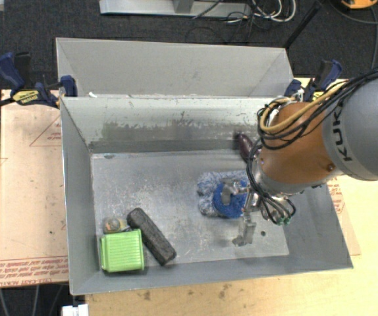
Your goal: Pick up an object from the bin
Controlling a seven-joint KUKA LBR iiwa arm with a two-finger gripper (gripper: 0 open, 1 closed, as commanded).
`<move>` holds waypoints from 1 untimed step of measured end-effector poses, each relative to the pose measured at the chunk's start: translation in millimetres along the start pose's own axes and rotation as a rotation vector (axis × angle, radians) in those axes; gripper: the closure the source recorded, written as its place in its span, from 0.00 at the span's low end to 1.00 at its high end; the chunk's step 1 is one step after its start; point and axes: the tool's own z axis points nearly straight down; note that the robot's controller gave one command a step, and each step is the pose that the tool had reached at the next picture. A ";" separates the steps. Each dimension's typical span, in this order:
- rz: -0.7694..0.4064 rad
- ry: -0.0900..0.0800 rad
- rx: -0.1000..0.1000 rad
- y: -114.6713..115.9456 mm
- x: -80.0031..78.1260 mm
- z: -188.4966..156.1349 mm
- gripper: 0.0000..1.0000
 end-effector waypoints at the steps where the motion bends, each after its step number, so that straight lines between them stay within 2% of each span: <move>1: -0.065 0.007 -0.001 -10.3 3.3 -34.6 0.00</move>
Offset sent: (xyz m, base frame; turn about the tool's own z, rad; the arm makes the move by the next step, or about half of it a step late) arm 0.0307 -0.0207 -0.0217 -0.1520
